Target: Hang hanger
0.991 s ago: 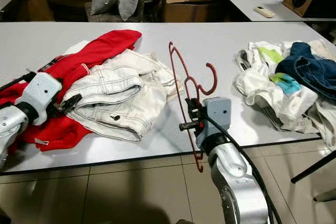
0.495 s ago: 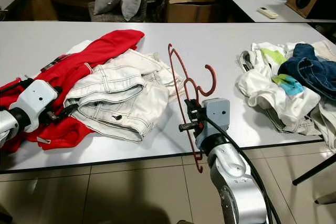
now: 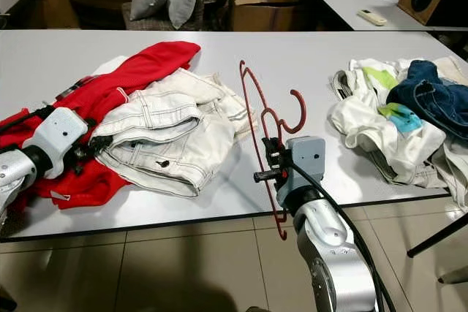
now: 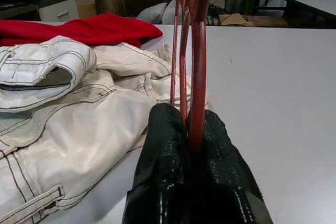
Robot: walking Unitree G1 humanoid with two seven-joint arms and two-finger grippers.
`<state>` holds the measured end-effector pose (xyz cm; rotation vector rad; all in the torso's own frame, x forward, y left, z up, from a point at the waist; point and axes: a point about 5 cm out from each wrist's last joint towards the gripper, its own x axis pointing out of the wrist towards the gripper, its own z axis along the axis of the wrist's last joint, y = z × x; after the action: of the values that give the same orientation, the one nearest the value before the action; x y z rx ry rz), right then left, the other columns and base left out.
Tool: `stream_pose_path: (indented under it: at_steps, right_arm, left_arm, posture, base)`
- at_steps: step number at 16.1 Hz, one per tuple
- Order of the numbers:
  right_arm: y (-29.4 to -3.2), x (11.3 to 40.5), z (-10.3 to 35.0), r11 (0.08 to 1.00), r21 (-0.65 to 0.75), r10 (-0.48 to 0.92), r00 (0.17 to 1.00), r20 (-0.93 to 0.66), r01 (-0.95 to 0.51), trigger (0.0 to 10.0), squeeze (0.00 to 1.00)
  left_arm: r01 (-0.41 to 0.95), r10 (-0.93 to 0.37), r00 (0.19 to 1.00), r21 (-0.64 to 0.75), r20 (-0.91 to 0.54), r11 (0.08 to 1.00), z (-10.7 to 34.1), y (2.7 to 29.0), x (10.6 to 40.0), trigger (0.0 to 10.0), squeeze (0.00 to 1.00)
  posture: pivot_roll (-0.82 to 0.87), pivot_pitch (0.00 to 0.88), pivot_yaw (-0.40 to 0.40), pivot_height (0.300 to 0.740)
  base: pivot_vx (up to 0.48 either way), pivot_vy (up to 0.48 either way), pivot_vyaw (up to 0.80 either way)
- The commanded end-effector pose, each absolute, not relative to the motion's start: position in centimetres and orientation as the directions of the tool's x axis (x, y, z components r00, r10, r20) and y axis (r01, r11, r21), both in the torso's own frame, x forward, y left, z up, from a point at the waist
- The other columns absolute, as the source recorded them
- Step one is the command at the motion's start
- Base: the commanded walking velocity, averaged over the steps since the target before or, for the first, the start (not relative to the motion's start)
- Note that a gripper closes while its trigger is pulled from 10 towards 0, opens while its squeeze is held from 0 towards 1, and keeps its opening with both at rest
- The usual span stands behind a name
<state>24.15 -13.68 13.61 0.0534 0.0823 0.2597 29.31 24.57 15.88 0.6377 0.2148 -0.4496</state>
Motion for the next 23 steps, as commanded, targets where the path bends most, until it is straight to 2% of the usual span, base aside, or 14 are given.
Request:
stream_pose_path:
  at_steps: [1,7,10,14,17,19,21,22,23]
  right_arm:
    - [-13.9,24.2,14.1,0.968,0.051,0.25,0.967,-0.055,-0.247,10.0,0.0]
    - [-13.9,24.2,14.1,0.971,0.044,0.235,0.971,-0.05,-0.233,10.0,0.0]
    - [-14.1,24.2,14.3,0.975,0.04,0.218,0.975,-0.045,-0.217,10.0,0.0]
    - [-15.1,24.5,14.7,0.989,0.058,0.14,0.99,-0.017,-0.139,10.0,0.0]
    - [-16.1,24.4,15.6,0.993,0.068,0.092,0.995,0.032,-0.094,10.0,0.0]
    - [-16.2,24.2,16.2,0.992,0.098,0.072,0.995,0.071,-0.079,10.0,0.0]
    - [-16.1,24.1,16.5,0.991,0.113,0.064,0.994,0.091,-0.075,10.0,0.0]
    - [-16.0,24.0,16.5,0.99,0.115,0.066,0.994,0.093,-0.076,10.0,0.0]
    - [-15.9,23.9,16.5,0.991,0.113,0.066,0.994,0.091,-0.076,10.0,0.0]
  left_arm:
    - [0.469,-0.348,0.883,0.533,-0.316,0.705,16.0,24.2,29.6,0.0,0.0]
    - [0.484,-0.401,0.875,0.506,-0.272,0.714,16.0,22.8,30.2,0.0,0.0]
    - [0.399,-0.384,0.913,0.5,-0.138,0.769,17.7,22.4,31.4,0.0,0.0]
    - [0.405,-0.486,0.872,0.475,0.057,0.782,21.7,18.4,34.6,0.0,0.0]
    - [0.438,-0.587,0.758,0.445,0.284,0.781,28.5,13.2,37.6,0.0,0.0]
    - [0.549,-0.678,0.653,0.406,0.338,0.73,30.1,9.6,37.6,0.0,0.0]
    - [0.708,-0.821,0.536,0.424,0.198,0.565,26.9,5.1,36.8,0.0,0.0]
    - [0.754,-0.849,0.519,0.412,0.104,0.512,24.4,4.2,36.6,0.0,0.0]
    - [0.741,-0.829,0.559,0.452,-0.003,0.497,21.6,3.9,36.8,4.6,0.0]
  posture:
    - [0.06,0.0,-0.031,0.74]
    - [0.05,0.0,-0.017,0.74]
    - [0.04,0.0,-0.016,0.74]
    - [0.02,0.0,-0.01,0.74]
    - [0.0,0.0,0.005,0.74]
    - [-0.02,0.0,0.017,0.74]
    - [-0.02,0.0,0.023,0.74]
    - [-0.03,0.0,0.025,0.74]
    - [-0.03,0.0,0.026,0.74]
  base:
    - [0.0,0.0,0.0]
    - [0.0,0.0,0.0]
    - [0.0,0.0,0.0]
    - [0.0,0.0,0.0]
    - [0.0,0.0,0.0]
    - [0.0,0.0,0.0]
    - [0.0,0.0,0.0]
    - [0.0,0.0,0.0]
    - [0.0,0.0,0.0]
